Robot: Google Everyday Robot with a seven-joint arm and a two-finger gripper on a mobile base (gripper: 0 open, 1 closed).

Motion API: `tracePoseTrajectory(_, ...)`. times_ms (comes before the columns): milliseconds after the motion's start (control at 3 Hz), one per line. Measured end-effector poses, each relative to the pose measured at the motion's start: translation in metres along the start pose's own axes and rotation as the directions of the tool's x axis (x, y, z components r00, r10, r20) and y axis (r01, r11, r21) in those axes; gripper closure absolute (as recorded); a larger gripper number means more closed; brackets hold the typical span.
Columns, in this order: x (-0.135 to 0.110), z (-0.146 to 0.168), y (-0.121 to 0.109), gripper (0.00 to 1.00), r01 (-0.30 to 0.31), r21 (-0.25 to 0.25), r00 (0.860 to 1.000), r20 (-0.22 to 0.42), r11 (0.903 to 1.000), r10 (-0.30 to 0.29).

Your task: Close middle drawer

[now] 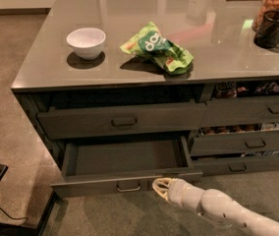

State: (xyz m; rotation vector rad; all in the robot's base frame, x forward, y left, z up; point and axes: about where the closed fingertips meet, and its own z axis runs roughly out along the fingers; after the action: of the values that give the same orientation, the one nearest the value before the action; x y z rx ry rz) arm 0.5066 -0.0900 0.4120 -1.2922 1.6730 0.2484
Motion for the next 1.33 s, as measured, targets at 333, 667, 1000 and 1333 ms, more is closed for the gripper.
tracePoseTrajectory(333, 0.005, 0.013, -0.024, 1.00, 0.005, 0.050, 1.000, 0.001, 0.9987, -0.005)
tracePoseTrajectory(667, 0.006, 0.034, -0.045, 1.00, 0.019, 0.059, 1.000, -0.007, 0.9981, -0.019)
tracePoseTrajectory(1000, 0.007, 0.057, -0.061, 1.00, 0.032, 0.051, 0.999, -0.020, 0.9982, -0.031)
tracePoseTrajectory(1333, 0.006, 0.079, -0.074, 1.00, 0.043, 0.035, 0.999, -0.032, 0.9985, -0.042)
